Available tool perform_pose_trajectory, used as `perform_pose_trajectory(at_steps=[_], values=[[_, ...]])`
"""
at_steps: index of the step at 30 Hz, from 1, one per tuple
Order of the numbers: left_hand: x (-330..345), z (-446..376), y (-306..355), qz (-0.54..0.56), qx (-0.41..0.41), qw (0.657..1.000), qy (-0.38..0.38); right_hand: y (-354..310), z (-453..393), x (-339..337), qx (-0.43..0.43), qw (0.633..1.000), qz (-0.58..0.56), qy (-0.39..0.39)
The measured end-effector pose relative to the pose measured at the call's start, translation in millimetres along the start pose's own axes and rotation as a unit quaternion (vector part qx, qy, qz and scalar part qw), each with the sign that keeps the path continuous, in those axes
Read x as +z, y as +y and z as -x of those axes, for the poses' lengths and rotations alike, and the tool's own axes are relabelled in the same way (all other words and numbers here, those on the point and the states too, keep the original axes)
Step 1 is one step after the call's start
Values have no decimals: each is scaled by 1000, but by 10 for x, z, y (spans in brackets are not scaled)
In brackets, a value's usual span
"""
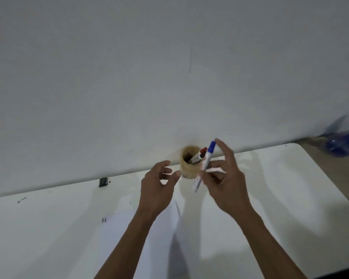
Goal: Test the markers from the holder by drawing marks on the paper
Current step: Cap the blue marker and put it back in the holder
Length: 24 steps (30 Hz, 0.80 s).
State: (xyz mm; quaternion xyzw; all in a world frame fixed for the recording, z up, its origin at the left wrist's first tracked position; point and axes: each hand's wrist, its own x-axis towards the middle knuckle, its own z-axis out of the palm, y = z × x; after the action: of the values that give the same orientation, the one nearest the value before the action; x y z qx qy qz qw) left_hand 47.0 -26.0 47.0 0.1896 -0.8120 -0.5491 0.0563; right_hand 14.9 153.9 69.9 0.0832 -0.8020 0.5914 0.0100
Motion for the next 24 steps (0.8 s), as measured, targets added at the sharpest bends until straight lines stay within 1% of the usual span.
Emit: perform_pose_trajectory(at_steps=[3, 5, 7, 10, 12, 20, 24], values=[[331, -206, -60, -50, 4, 999, 7, 89, -372, -115, -18, 997, -18, 74], [502, -323, -93, -74, -1, 997, 4, 145, -578, -123, -32, 994, -24, 103], [627, -406, -89, -73, -1, 997, 6, 202, -749, -94, -39, 992, -33, 119], [753, -475, -63, -73, 45, 996, 12, 337, -910, -23, -65, 991, -17, 120], [794, -496, -89, -80, 58, 995, 12, 428, -961, 33, -67, 992, 3, 111], [838, -557, -214, -58, 52, 997, 31, 724, -1008, 189, -45, 994, 29, 92], [837, -566, -249, -47, 50, 997, 33, 798, -1005, 252, -16, 995, 43, 93]])
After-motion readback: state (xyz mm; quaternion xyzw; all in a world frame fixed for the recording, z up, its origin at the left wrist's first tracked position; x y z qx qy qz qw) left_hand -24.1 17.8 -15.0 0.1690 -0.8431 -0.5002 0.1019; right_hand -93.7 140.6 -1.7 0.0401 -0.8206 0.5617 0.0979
